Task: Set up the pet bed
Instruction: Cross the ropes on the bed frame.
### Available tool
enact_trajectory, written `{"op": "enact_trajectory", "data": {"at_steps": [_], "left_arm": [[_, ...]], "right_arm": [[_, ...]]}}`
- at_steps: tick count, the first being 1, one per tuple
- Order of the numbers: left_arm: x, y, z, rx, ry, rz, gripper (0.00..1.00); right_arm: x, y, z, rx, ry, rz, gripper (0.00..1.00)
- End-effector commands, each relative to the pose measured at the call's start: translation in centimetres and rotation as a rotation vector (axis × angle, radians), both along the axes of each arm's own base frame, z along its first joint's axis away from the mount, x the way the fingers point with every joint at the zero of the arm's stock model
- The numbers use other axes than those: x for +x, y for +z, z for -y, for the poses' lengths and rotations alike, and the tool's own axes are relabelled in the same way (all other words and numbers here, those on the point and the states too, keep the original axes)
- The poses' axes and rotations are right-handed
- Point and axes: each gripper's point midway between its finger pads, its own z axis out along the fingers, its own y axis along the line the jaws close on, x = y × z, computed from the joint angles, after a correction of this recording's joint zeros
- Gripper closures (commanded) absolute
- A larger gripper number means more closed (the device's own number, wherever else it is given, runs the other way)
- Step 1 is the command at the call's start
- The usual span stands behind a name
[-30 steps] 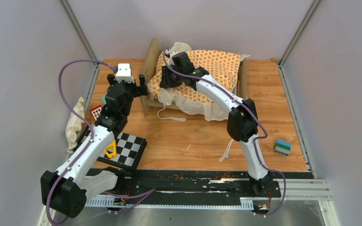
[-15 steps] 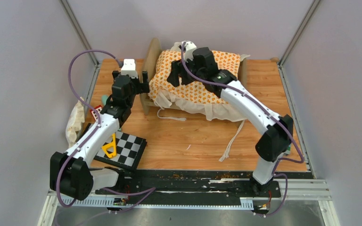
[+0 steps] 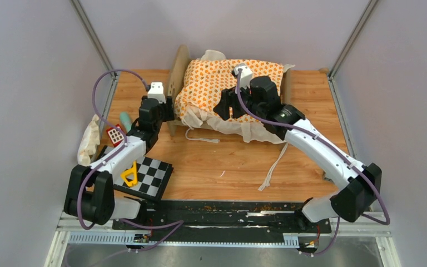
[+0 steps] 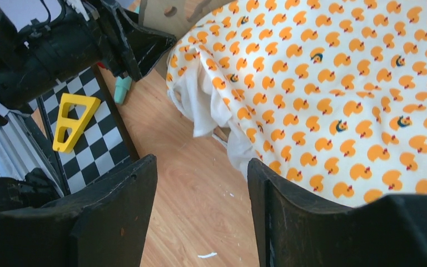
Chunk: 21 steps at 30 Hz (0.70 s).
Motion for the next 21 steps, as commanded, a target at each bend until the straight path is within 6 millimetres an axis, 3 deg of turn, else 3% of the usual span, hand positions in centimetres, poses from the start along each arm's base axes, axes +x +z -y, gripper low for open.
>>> {"op": "enact_trajectory", "data": {"at_steps": [1, 7, 9, 12, 16, 21], "left_arm": [[0.9, 1.4, 0.0, -0.015, -0.003, 0.084, 0.31], [0.8, -1.0, 0.5, -0.014, -0.030, 0.049, 0.34], [1.0, -1.5, 0.9, -0.013, -0.049, 0.036, 0.41], [1.1, -1.6, 1.6, -0.010, -0.092, 0.021, 0.62], [1.1, 0.3, 3.2, -0.041, -0.171, 0.027, 0.99], [0.3, 3.5, 3.4, -0.085, -0.164, -0.003, 1.00]], "right_arm": [[-1.9, 2.0, 1.3, 0.045, -0.002, 0.060, 0.40], [-3.9, -0.1, 2.5, 0.020, 0.020, 0.044, 0.40], [-4.5, -0.6, 2.9, 0.009, 0.026, 0.049, 0.40], [-5.4, -1.1, 3.3, -0.001, 0.044, 0.056, 0.41], [-6.9, -1.9, 3.4, 0.009, 0.079, 0.081, 0.41], [-8.9, -2.7, 3.0, 0.053, 0.143, 0.165, 0.41]]}}
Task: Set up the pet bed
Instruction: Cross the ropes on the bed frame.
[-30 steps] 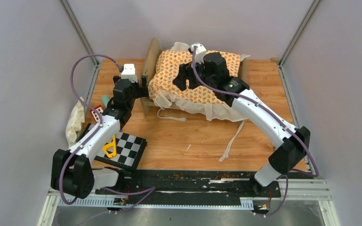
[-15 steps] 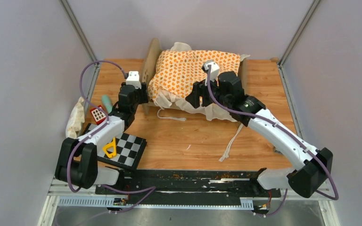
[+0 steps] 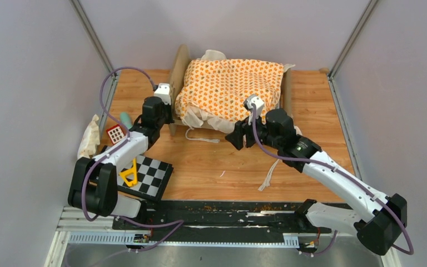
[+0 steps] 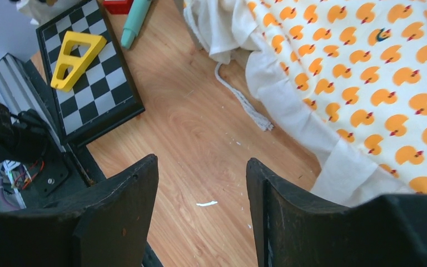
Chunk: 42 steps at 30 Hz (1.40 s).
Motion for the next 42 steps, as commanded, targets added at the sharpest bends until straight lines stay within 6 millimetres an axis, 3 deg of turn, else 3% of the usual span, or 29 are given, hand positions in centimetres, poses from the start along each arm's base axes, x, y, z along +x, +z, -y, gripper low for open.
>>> {"op": "enact_trajectory", "data": {"at_steps": [1, 5, 9, 13, 21, 23, 33, 42], "left_arm": [[0.1, 7.5, 0.8, -0.093, -0.005, 0.079, 1.00], [-1.3, 10.2, 1.0, -0.132, 0.004, 0.048, 1.00], [-3.1, 12.1, 1.4, -0.150, 0.000, 0.012, 1.00], [-5.1, 12.8, 1.8, -0.138, -0.017, -0.013, 1.00], [-7.3, 13.7, 2.8, -0.134, -0.045, -0.060, 1.00], [-7.6, 14.0, 3.1, -0.127, -0.056, -0.073, 1.00], [-9.2, 15.8, 3.8, -0.126, -0.085, -0.097, 1.00], [-9.7, 16.5, 4.0, -0.127, -0.113, -0.093, 1.00]], "right_arm": [[-1.5, 2.2, -1.2, 0.086, 0.090, 0.158, 0.41], [-2.9, 1.6, -2.2, 0.096, 0.140, 0.206, 0.41], [-4.6, 0.9, -4.5, 0.134, 0.211, 0.248, 0.42], [-7.2, 0.0, -7.6, 0.153, 0.281, 0.349, 0.47], [-8.8, -2.5, -13.4, 0.170, 0.308, 0.366, 0.54], [-8.3, -3.8, -14.7, 0.146, 0.264, 0.378, 0.55], [-5.3, -6.2, -20.8, 0.178, 0.152, 0.461, 0.56], [-1.2, -9.3, -22.3, -0.013, 0.050, 0.662, 0.52]]}}
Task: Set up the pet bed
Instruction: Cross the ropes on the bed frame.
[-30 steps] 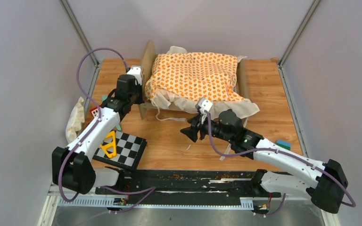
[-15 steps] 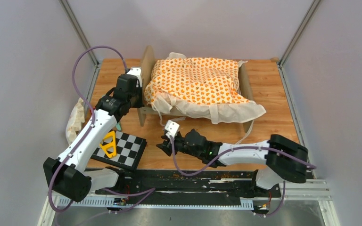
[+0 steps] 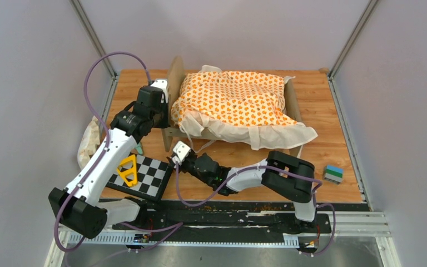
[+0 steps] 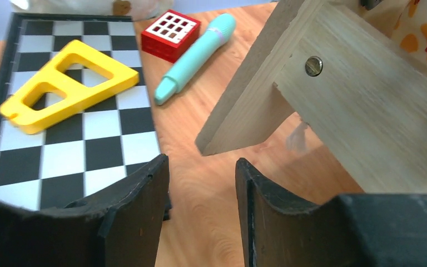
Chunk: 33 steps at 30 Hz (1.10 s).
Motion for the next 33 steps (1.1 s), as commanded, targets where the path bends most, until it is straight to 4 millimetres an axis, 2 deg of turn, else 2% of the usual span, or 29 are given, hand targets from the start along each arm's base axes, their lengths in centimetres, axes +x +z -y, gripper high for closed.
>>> {"op": "enact_trajectory", "data": {"at_steps": [1, 2, 5, 10, 15, 22, 33], "left_arm": [[0.4, 8.4, 3.1, -0.172, -0.118, 0.223, 1.00], [0.3, 8.4, 3.1, -0.171, -0.121, 0.222, 1.00], [0.2, 8.4, 3.1, -0.167, -0.127, 0.222, 1.00], [0.1, 8.8, 3.2, -0.170, -0.137, 0.230, 1.00], [-0.1, 8.9, 3.4, -0.174, -0.151, 0.228, 1.00], [-0.2, 9.4, 3.1, -0.169, -0.149, 0.242, 1.00], [-0.4, 9.2, 3.3, -0.174, -0.160, 0.238, 1.00]], "right_arm": [[2.4, 1.2, -0.2, -0.009, -0.098, 0.191, 0.52], [2.5, 0.4, -0.3, -0.029, -0.099, 0.222, 0.52], [3.2, -0.1, 0.0, -0.046, -0.131, 0.329, 0.51], [4.5, -1.0, 0.3, -0.058, -0.189, 0.389, 0.51], [6.1, -0.8, 1.0, -0.027, -0.274, 0.429, 0.49], [7.9, -0.5, 0.9, -0.023, -0.361, 0.445, 0.48], [10.1, -0.9, 0.3, 0.030, -0.387, 0.427, 0.51]]}}
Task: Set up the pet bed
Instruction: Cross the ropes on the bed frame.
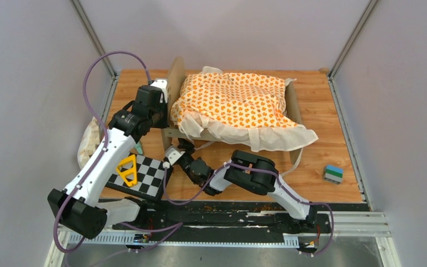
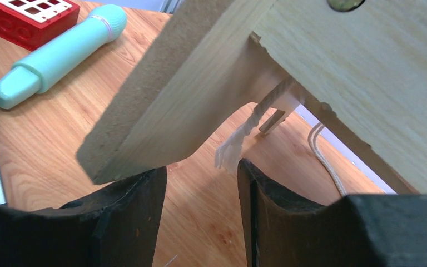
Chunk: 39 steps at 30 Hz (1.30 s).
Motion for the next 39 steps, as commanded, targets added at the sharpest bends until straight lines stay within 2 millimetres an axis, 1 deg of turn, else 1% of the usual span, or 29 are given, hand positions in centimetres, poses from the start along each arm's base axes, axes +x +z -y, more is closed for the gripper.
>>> {"op": "enact_trajectory", "data": {"at_steps": [1, 5, 10, 12, 16, 19, 21, 24, 28, 31, 34, 35, 36, 37, 39], "left_arm": [[0.0, 8.7, 3.3, -0.183, -0.139, 0.245, 1.00], [-0.1, 8.7, 3.2, -0.177, -0.141, 0.250, 1.00], [-0.1, 8.8, 3.1, -0.176, -0.143, 0.254, 1.00], [-0.2, 8.7, 3.1, -0.176, -0.145, 0.253, 1.00], [-0.2, 8.7, 3.1, -0.172, -0.150, 0.254, 1.00], [-0.3, 8.7, 3.0, -0.170, -0.149, 0.257, 1.00], [-0.3, 8.8, 2.9, -0.168, -0.146, 0.261, 1.00], [-0.3, 8.8, 2.9, -0.166, -0.144, 0.261, 1.00], [-0.2, 8.5, 3.0, -0.165, -0.146, 0.254, 1.00], [-0.2, 8.4, 3.0, -0.166, -0.146, 0.251, 1.00], [-0.2, 8.3, 3.0, -0.165, -0.149, 0.250, 1.00], [-0.2, 8.3, 3.0, -0.165, -0.148, 0.250, 1.00], [-0.2, 8.2, 3.0, -0.162, -0.148, 0.250, 1.00], [-0.3, 8.3, 2.9, -0.160, -0.146, 0.252, 1.00], [-0.2, 8.2, 2.8, -0.152, -0.142, 0.253, 1.00]], "right_arm": [[1.8, 2.9, 0.3, 0.136, -0.020, 0.025, 0.51], [1.8, 3.2, -0.3, 0.139, 0.024, 0.027, 0.54], [2.2, 3.7, -0.6, 0.156, 0.054, 0.021, 0.60], [2.7, 3.8, -0.3, 0.162, 0.040, 0.011, 0.63], [3.9, 3.7, 1.2, 0.180, -0.052, -0.003, 0.66], [4.3, 3.5, 2.2, 0.186, -0.113, -0.010, 0.69], [4.5, 3.6, 2.7, 0.200, -0.134, -0.010, 0.69], [4.6, 3.8, 2.9, 0.209, -0.137, -0.008, 0.67], [4.3, 4.2, 2.2, 0.224, -0.096, -0.003, 0.63], [4.2, 4.8, 1.7, 0.244, -0.075, 0.003, 0.63], [4.2, 5.3, 1.3, 0.258, -0.058, 0.007, 0.71], [4.1, 5.4, 1.2, 0.262, -0.052, 0.008, 0.78], [4.1, 5.4, 1.2, 0.268, -0.053, 0.006, 0.90], [4.1, 5.4, 1.3, 0.280, -0.055, 0.006, 0.99], [3.9, 5.6, 1.9, 0.316, -0.061, 0.005, 1.00]]}}
